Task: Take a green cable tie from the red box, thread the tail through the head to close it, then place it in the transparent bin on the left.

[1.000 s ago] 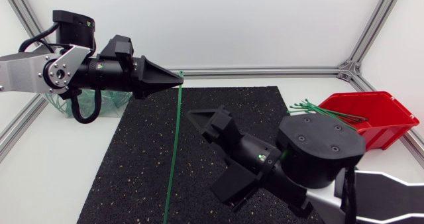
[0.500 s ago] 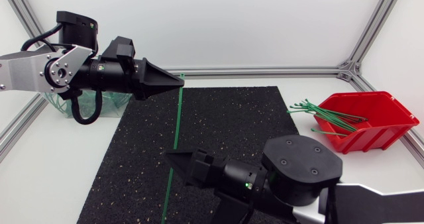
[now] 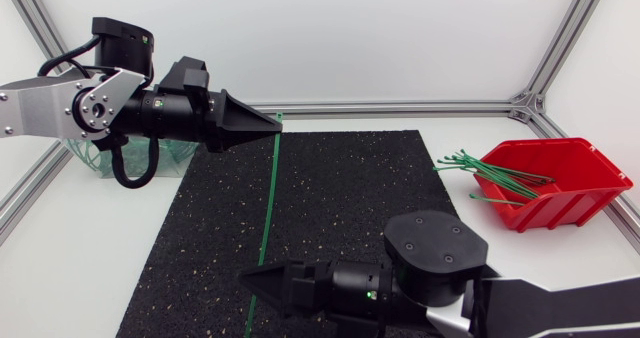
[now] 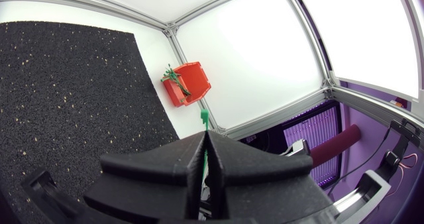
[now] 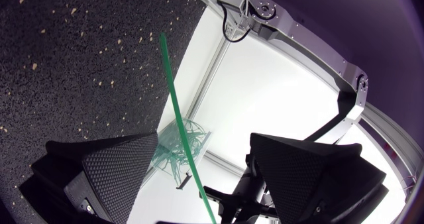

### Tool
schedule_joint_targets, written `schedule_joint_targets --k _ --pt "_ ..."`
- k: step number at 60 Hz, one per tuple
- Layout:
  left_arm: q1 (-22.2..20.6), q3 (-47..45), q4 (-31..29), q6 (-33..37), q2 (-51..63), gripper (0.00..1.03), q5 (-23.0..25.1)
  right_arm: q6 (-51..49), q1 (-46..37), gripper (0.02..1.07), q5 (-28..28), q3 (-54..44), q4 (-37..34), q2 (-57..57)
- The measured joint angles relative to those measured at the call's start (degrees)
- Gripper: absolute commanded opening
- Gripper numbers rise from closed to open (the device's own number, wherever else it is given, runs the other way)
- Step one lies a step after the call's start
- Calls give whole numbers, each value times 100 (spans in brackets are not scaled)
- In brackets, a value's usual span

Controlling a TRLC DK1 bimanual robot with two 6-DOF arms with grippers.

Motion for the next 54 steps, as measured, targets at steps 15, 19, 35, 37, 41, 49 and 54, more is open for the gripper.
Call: schedule_joint_targets --k 15,19,35,37,41,49,54 --pt "-28 111 -61 0 184 4 -24 -70 -164 103 -476 -83 37 144" --pt "-39 149 -77 0 208 4 -26 -81 -164 103 -400 -83 37 251" --pt "-44 181 -94 0 249 4 -42 -83 -116 94 -330 -83 136 623" --pt "-44 208 -107 0 280 4 -39 -83 -85 91 -339 -83 177 656" --pt "-42 286 -127 -2 374 4 4 -81 -63 87 -356 -83 249 686" --pt "-9 323 -144 -46 564 4 109 -81 -48 87 -400 -83 568 820" --pt "13 323 -146 -122 586 4 142 -79 -48 87 -420 -90 636 855"
